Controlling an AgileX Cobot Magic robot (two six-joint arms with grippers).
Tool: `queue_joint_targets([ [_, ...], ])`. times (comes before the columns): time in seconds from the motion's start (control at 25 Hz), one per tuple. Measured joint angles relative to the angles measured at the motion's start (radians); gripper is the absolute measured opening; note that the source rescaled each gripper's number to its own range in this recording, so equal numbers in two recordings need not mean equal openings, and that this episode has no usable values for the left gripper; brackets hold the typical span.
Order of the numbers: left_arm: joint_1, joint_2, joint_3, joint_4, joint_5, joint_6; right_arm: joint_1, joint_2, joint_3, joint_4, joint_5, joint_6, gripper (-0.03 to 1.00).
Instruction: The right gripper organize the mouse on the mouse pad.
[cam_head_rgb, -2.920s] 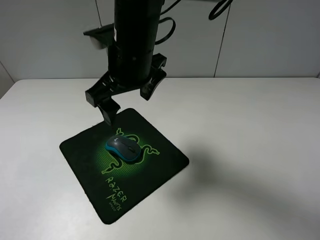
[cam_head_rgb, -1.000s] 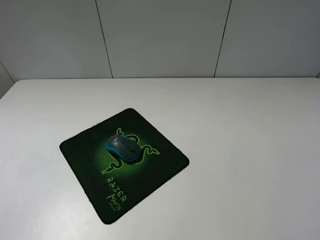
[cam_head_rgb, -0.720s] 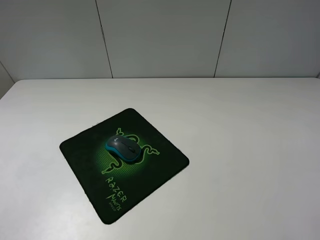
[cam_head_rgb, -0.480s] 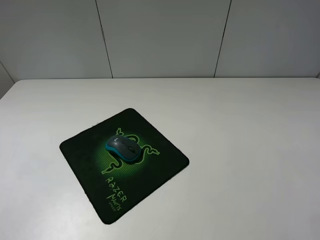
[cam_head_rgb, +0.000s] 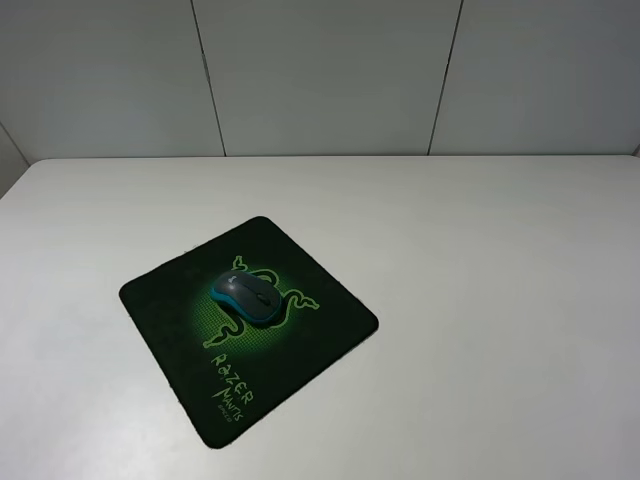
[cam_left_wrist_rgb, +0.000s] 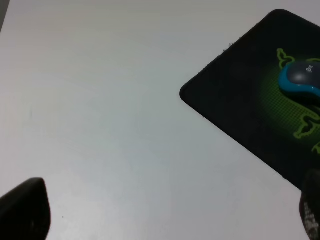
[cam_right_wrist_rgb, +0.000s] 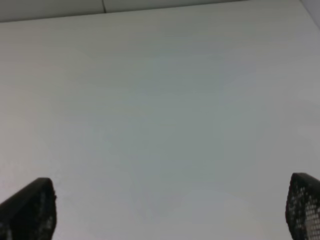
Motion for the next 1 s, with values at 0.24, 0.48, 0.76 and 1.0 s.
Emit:
queue_joint_targets([
  [0.24,0.0,0.0,0.0,0.0,0.0,0.0,-0.005,0.0,0.0,0.001,0.0,-0.005,1.0],
  [0.48,0.0,0.0,0.0,0.0,0.0,0.0,-0.005,0.0,0.0,0.002,0.0,-0.005,1.0],
  [0.76,0.0,0.0,0.0,0.0,0.0,0.0,-0.005,0.0,0.0,0.002,0.0,-0.005,1.0],
  [1.0,0.0,0.0,0.0,0.0,0.0,0.0,-0.005,0.0,0.0,0.002,0.0,-0.005,1.0],
])
